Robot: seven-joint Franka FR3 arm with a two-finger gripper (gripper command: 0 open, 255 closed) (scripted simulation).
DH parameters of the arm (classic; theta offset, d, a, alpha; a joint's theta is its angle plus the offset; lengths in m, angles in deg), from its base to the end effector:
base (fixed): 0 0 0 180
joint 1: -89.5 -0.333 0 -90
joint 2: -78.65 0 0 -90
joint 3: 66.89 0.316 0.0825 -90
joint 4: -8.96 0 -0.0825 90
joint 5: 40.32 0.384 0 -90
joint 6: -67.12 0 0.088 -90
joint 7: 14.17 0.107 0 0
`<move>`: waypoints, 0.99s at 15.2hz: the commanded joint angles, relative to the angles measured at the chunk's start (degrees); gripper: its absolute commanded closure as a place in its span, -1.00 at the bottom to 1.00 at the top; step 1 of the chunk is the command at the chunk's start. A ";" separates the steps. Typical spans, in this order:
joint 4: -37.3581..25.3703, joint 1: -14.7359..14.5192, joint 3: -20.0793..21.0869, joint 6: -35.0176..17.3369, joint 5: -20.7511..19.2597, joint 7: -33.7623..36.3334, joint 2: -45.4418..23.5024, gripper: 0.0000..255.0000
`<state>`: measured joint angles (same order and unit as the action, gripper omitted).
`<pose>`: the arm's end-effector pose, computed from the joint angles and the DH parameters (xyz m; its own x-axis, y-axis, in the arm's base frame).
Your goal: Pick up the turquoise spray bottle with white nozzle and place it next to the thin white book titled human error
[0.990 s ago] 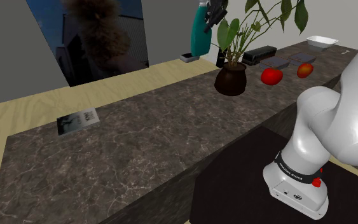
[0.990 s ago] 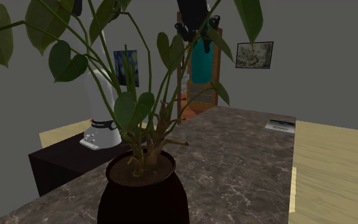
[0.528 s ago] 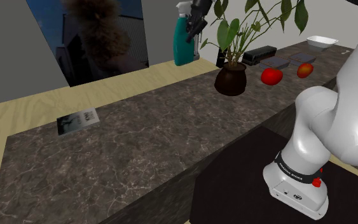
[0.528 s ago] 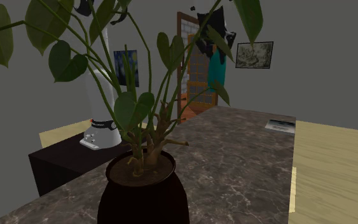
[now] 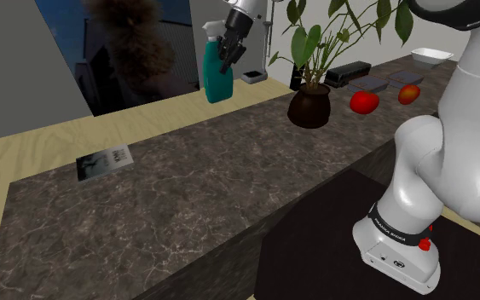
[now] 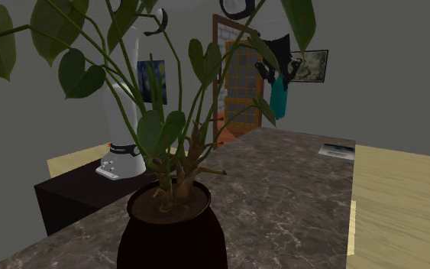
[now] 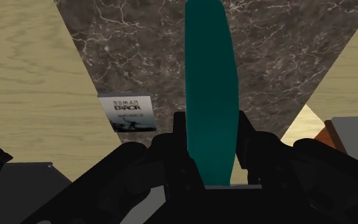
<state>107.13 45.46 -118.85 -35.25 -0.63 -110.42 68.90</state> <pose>0.6026 0.0022 0.5245 0.1599 0.8424 0.5145 0.9830 -0.1835 -0.0051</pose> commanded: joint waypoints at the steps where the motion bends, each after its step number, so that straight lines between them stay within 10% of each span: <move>1: -0.03 -0.69 1.08 -1.82 1.75 0.54 -1.87 1.00; 15: -15.95 1.28 10.15 -6.65 15.05 5.92 -23.09 1.00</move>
<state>92.80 46.37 -109.43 -41.56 13.50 -104.99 47.59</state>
